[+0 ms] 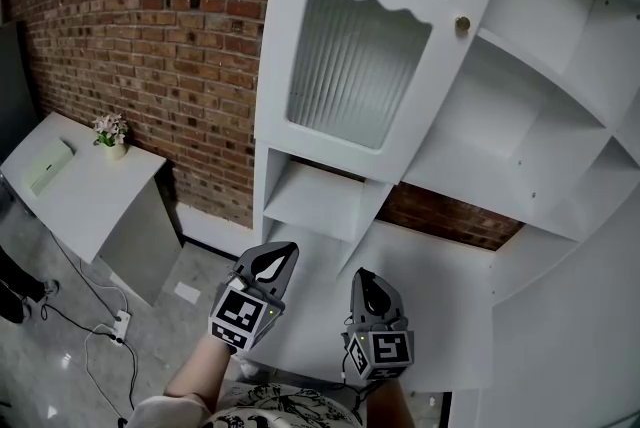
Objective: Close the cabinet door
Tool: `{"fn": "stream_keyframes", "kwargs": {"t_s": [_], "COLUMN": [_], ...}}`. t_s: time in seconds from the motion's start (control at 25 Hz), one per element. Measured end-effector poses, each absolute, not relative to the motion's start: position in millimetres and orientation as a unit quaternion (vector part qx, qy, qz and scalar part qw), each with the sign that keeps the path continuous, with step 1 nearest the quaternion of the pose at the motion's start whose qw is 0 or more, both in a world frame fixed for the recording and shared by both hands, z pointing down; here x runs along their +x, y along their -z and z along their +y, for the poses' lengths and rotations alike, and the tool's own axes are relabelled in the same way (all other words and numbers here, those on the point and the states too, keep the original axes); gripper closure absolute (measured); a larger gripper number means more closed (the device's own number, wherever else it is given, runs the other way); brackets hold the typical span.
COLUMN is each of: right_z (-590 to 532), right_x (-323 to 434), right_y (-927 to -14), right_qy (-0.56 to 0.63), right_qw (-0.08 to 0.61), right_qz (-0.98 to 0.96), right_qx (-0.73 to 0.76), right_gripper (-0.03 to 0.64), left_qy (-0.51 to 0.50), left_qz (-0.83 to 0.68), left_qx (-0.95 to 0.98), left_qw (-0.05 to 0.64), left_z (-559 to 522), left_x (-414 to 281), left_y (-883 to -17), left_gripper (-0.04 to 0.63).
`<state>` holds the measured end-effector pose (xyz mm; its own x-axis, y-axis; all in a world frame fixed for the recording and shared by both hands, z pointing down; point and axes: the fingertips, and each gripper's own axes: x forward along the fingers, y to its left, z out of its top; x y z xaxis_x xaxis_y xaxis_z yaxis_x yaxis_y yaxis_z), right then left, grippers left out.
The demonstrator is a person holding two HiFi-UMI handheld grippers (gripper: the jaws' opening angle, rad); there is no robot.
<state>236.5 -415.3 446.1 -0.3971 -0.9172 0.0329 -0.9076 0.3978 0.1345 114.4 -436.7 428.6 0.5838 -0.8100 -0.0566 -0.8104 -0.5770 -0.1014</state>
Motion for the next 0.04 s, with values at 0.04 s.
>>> {"fn": "stream_keyframes", "kwargs": {"t_s": [0.04], "right_z": [-415.6], "right_x": [237.5], "right_y": [-446.0], "right_qy": [0.047], "right_qw": [0.05], "right_qz": [-0.834], "right_qx": [0.547], "right_gripper": [0.611], "left_qy": [-0.001], "left_qz": [0.455], "left_qx": [-0.888], "left_qw": [0.058], "left_z": [-436.7], "left_x": [115.6], "left_y": [-429.1], "left_gripper": [0.583]}}
